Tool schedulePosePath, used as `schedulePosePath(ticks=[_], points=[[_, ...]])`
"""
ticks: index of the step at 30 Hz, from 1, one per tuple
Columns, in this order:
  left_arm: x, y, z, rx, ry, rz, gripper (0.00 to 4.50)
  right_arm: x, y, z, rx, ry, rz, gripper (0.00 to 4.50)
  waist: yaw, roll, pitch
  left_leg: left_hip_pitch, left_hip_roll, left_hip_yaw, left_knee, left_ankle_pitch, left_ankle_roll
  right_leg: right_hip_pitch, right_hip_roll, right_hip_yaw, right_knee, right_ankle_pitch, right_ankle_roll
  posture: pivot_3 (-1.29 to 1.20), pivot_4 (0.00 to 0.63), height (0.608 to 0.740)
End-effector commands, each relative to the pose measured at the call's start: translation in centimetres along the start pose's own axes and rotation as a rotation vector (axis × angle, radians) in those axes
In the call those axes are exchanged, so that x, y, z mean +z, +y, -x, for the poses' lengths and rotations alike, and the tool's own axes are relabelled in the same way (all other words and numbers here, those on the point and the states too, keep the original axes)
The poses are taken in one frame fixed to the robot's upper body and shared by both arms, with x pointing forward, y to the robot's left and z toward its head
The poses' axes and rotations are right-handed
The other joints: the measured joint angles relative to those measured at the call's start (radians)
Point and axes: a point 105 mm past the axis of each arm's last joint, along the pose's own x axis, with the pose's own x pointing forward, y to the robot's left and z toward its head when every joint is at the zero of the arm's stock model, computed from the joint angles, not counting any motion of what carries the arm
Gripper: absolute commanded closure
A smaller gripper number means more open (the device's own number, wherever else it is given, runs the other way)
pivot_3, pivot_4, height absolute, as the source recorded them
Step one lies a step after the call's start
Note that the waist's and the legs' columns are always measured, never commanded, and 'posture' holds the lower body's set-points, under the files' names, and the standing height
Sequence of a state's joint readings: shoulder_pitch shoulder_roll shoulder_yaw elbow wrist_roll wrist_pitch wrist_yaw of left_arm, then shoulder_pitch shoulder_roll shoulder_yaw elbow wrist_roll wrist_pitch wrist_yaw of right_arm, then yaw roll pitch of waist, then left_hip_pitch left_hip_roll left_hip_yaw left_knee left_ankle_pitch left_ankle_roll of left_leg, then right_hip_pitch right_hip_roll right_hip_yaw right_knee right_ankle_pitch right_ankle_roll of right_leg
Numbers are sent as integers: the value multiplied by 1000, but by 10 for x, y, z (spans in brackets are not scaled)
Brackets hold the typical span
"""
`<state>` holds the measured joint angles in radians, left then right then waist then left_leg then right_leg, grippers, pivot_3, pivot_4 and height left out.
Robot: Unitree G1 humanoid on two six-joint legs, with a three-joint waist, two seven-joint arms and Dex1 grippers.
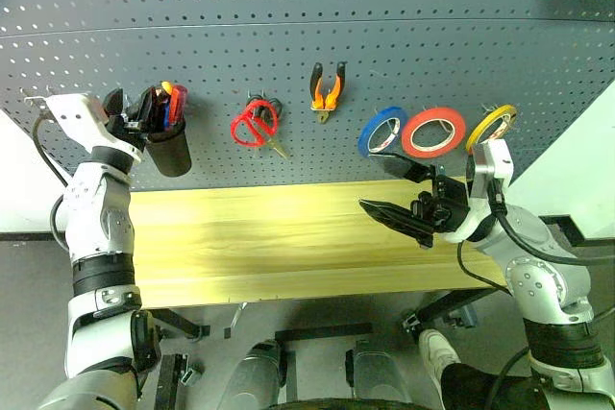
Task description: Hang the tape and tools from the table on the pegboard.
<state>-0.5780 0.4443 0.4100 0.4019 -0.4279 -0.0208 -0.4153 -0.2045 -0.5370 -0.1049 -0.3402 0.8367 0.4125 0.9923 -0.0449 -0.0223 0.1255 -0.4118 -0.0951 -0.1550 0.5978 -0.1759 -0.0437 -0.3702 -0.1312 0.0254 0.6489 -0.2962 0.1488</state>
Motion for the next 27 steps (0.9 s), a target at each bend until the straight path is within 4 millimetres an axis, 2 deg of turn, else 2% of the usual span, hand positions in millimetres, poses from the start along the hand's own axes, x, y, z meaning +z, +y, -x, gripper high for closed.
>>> schedulePosePath(ticks=[1, 6, 10, 13, 15, 19, 22, 27], points=[[24, -4, -6, -37, -77, -18, 1283, 7, 6, 1, 10, -6, 42, 0, 0, 0, 0, 0, 0, 0, 0, 0, 0, 0, 0, 0, 0, 0, 0, -85, 52, 728], [35, -15, -8, -102, -85, -41, 1283, 3, 7, 2, 6, 1, 37, 0, -2, 0, 0, 0, 0, 0, 0, 0, 0, 0, 0, 0, 0, 0, 0, -83, 54, 728], [49, -27, -6, -253, -11, -154, 1283, 3, 8, 2, 7, 2, 36, 0, -3, 0, 0, 0, 0, 0, 0, 0, 0, 0, 0, 0, 0, 0, 0, -79, 56, 728], [57, -16, -9, -309, 115, -299, 710, 3, 8, 2, 6, 3, 35, 0, -9, 1, 0, 0, 1, 0, -1, 0, 0, -1, 1, 0, 0, 0, 0, -67, 57, 728], [64, -11, -12, -355, 186, -412, 57, 3, 8, 1, 7, 5, 33, 0, -9, 1, 0, 0, 1, 0, -1, 0, 0, -1, 2, 0, 0, 0, -1, -63, 58, 728], [77, 7, -29, -342, 328, -687, 19, 0, 9, -2, 9, 7, 30, 0, 2, 1, 0, 2, 2, 0, -1, 0, 0, -2, 3, 0, -1, 0, -1, -56, 58, 728], [84, 16, -38, -325, 394, -771, 19, -2, 8, -3, 5, 7, 28, 0, 2, 1, 0, 2, 2, 0, -1, 0, 0, -2, 4, 0, -1, 0, -1, -56, 57, 728], [73, 22, -38, -399, 511, -926, 19, -8, 5, 1, -10, 13, 26, 0, -1, 1, 0, 2, 2, 1, -2, 0, 0, -2, 3, 0, -1, 0, -1, -61, 56, 728]])
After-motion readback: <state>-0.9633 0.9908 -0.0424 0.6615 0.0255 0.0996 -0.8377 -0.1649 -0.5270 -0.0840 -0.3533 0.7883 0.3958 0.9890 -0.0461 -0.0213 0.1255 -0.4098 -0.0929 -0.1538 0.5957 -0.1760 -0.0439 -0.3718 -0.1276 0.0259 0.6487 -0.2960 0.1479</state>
